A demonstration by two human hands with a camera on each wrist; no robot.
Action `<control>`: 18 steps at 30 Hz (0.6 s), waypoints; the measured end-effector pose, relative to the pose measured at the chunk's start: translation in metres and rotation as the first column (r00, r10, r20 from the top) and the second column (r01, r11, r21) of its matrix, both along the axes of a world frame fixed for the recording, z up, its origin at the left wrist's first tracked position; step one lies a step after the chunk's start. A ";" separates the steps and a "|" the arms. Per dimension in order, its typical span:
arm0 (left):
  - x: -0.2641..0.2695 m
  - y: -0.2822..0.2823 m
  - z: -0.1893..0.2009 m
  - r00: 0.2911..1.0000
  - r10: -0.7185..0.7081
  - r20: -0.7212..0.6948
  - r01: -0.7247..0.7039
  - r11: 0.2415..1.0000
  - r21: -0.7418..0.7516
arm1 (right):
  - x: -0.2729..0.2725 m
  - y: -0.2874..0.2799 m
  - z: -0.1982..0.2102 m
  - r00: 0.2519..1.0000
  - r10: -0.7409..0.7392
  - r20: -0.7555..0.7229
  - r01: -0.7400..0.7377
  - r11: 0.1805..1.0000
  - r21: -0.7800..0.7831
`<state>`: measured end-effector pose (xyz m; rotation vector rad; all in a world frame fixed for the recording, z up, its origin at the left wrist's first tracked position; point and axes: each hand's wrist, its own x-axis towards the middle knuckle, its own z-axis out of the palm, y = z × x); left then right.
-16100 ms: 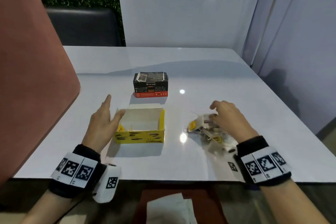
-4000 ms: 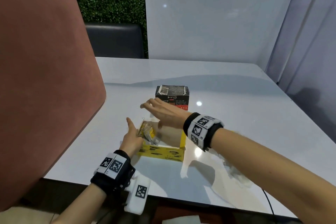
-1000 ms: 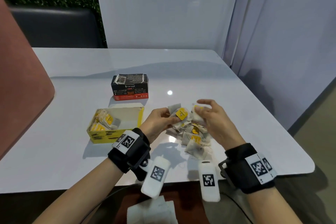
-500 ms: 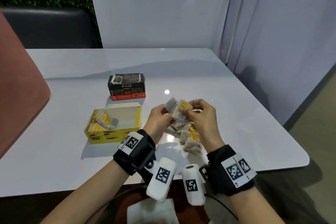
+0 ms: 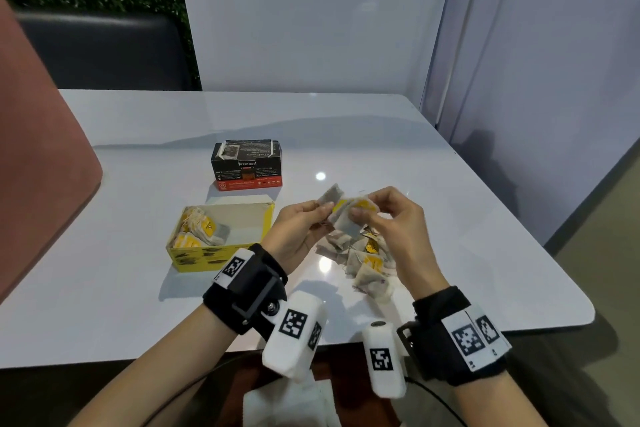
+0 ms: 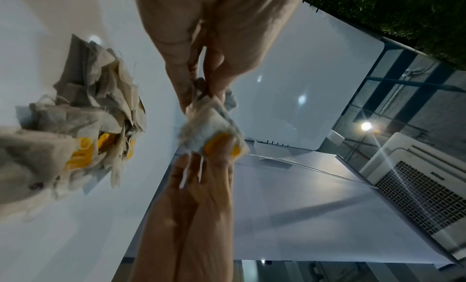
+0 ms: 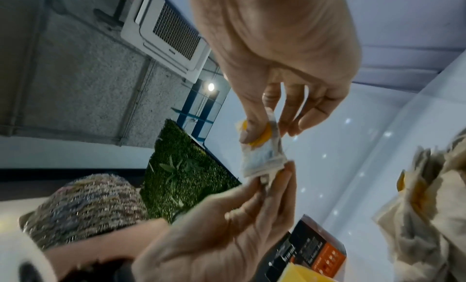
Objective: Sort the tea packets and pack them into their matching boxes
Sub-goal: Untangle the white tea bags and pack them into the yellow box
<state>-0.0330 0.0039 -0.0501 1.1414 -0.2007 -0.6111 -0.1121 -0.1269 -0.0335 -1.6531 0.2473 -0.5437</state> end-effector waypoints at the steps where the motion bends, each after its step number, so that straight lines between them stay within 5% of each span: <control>1: 0.001 0.001 -0.001 1.000 0.027 0.014 -0.027 1.000 0.002 | -0.004 -0.004 0.002 0.999 -0.001 0.040 -0.002 0.998 0.060; 5: 0.002 0.005 0.002 0.955 0.155 0.254 -0.180 0.981 0.077 | -0.017 -0.022 0.005 0.999 0.033 0.034 -0.042 0.944 0.326; 8: -0.004 0.005 0.009 0.719 0.181 0.671 -0.385 0.908 0.168 | -0.019 -0.025 0.003 0.988 0.153 -0.030 -0.112 0.827 0.550; 11: -0.008 0.004 0.011 0.574 0.142 0.806 -0.405 0.905 0.129 | -0.020 -0.024 0.002 0.972 0.227 -0.063 -0.125 0.721 0.681; 13: -0.007 0.003 0.009 0.660 0.168 0.732 -0.427 0.886 0.182 | -0.021 -0.022 -0.001 0.977 0.210 -0.035 -0.117 0.668 0.735; 16: -0.008 0.000 0.008 0.972 0.141 0.187 -0.156 0.986 0.064 | -0.020 -0.013 -0.001 0.988 0.152 -0.014 -0.091 0.661 0.745; 18: -0.008 -0.003 0.007 0.991 0.067 -0.115 -0.075 0.995 -0.066 | -0.019 -0.003 0.001 0.990 0.142 -0.020 -0.082 0.673 0.735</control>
